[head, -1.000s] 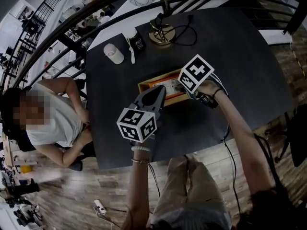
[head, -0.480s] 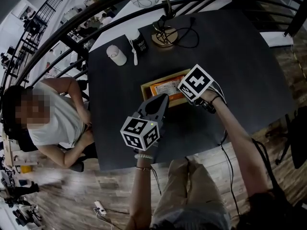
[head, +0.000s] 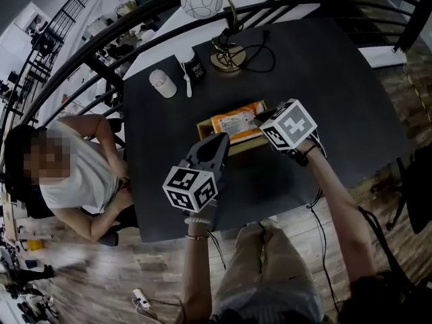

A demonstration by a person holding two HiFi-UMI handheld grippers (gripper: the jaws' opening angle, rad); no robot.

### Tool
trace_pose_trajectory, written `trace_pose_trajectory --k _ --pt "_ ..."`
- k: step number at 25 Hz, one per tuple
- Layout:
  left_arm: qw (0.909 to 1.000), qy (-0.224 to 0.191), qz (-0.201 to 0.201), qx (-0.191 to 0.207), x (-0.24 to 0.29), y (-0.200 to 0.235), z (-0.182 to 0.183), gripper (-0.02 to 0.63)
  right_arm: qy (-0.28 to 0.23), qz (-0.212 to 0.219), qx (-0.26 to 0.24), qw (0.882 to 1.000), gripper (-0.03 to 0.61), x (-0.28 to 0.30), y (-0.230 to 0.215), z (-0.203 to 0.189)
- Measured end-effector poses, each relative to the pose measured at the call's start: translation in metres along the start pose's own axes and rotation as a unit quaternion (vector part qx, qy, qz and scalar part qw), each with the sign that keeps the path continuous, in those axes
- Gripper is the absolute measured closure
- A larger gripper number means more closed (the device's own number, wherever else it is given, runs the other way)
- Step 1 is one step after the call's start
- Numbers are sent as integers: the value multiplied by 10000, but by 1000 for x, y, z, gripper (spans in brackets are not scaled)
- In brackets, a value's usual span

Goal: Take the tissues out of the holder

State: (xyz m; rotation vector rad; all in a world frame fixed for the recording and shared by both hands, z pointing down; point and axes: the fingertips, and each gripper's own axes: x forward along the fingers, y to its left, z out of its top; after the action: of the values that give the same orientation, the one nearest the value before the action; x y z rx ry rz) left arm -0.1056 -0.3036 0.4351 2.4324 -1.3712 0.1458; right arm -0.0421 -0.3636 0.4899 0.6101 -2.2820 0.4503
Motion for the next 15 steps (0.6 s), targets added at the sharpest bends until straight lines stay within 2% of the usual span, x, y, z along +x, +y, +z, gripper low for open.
trace_pose_trajectory --k 8,15 --pt "9995 -174 -209 180 -10 -9 19 606 -447 -278 -6 9986 565 -47 6 15" --pt "9977 -406 -418 353 -28 -19 33 606 -657 -511 -222 9963 565 -84 30 20"
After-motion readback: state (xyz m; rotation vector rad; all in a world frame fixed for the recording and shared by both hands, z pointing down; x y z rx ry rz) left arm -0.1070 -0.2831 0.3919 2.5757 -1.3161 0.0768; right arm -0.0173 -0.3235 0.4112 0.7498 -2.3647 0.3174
